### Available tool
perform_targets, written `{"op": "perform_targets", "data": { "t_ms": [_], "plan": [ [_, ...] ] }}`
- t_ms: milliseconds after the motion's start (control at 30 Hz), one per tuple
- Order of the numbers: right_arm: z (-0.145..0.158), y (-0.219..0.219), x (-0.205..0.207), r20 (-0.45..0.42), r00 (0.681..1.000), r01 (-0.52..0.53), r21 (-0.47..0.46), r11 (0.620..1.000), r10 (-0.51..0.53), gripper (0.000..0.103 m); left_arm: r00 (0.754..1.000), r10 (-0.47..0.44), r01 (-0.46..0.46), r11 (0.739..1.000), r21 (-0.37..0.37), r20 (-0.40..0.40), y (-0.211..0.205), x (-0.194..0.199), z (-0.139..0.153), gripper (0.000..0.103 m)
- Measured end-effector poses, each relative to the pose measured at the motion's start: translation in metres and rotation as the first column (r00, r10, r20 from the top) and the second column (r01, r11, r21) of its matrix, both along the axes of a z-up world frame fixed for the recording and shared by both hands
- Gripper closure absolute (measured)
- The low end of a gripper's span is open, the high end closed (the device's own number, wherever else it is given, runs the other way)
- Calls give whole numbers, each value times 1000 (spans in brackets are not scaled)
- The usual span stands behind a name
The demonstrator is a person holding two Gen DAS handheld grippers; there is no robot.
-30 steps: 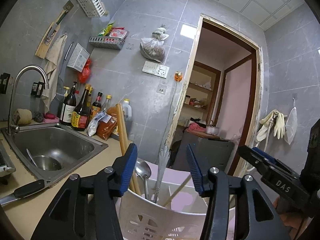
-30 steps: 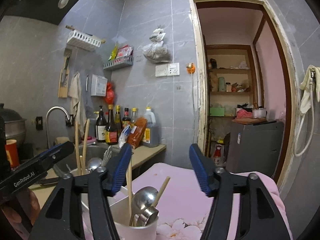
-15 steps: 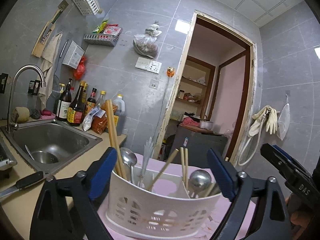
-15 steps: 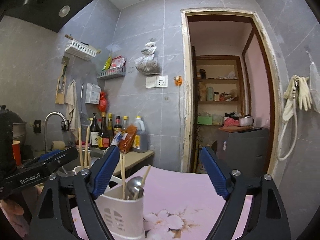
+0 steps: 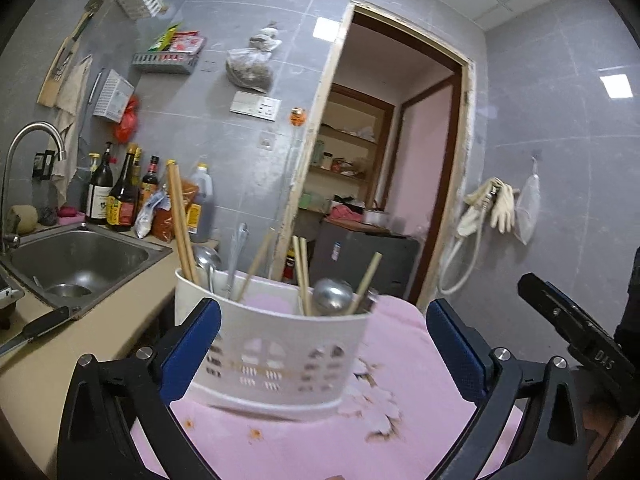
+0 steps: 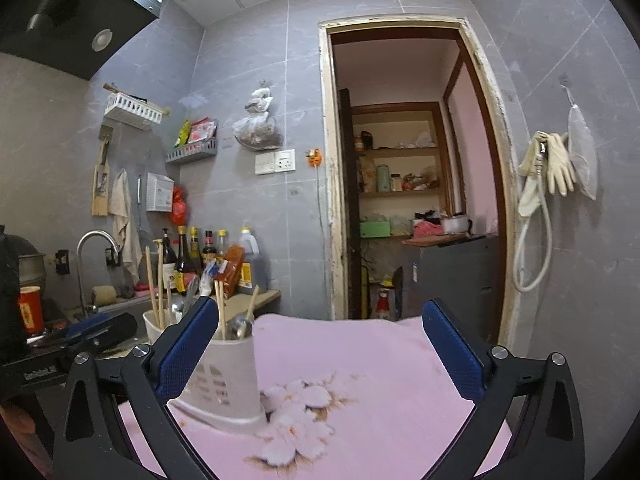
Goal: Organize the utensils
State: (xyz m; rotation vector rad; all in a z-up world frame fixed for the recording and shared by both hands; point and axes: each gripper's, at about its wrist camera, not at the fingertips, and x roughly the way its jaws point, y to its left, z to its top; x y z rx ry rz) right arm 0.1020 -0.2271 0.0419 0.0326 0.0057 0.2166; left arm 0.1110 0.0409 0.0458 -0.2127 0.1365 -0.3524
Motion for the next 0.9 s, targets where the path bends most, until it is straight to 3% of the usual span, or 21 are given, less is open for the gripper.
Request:
{"op": "perform_targets", "data": {
  "t_ms": [267, 433, 900],
  "plan": [
    [-11, -8, -34, -34, 998, 47, -31, 998, -48, 0, 993, 26, -14, 995, 104, -111, -13, -23, -13, 2],
    [-21, -7, -50, -52, 994, 90, -67, 994, -94, 0, 986, 55, -41, 995, 93, -156, -8, -31, -27, 2],
    [-42, -8, -82, -46, 974, 220, -69, 973, -224, 0, 973, 223, -214, 967, 137, -55, 2, -79, -36, 2]
  ]
}}
